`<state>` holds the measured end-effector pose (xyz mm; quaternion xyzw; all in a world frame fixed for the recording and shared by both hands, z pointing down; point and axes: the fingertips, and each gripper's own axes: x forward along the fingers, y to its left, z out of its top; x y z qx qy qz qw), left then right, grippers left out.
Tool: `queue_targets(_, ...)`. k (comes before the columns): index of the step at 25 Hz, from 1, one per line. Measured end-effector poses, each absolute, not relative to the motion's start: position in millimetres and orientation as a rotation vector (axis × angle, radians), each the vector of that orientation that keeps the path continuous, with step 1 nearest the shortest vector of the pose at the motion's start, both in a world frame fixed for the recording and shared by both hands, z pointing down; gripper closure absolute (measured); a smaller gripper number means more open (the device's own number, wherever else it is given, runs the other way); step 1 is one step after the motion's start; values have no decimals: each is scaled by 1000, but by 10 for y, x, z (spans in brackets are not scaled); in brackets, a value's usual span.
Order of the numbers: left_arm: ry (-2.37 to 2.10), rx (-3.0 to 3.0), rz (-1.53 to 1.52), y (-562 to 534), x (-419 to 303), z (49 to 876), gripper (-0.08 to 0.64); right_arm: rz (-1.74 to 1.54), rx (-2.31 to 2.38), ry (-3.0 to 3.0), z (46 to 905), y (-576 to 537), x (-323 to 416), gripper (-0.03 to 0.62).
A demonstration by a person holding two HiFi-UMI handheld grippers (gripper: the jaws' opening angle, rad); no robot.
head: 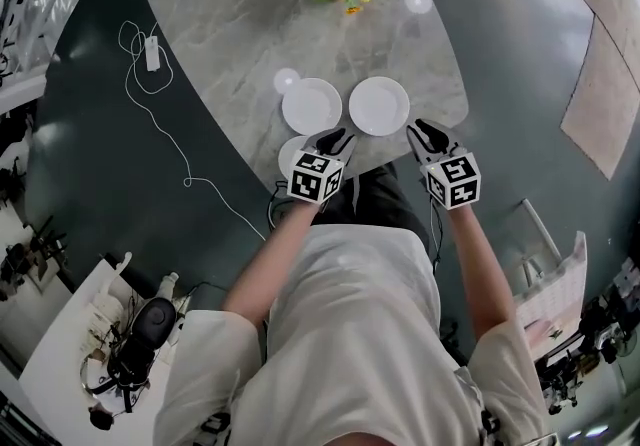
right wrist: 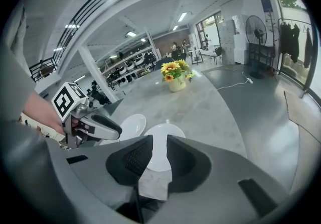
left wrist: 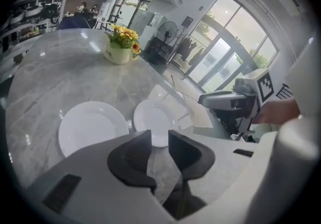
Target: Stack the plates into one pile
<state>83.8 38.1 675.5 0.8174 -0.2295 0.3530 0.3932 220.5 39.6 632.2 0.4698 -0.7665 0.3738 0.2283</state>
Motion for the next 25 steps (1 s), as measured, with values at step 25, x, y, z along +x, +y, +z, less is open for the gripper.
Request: queue_targets(25,-724,1811,971,446,990,7636,433,1111,1191,-1947,7357,162,2403,486)
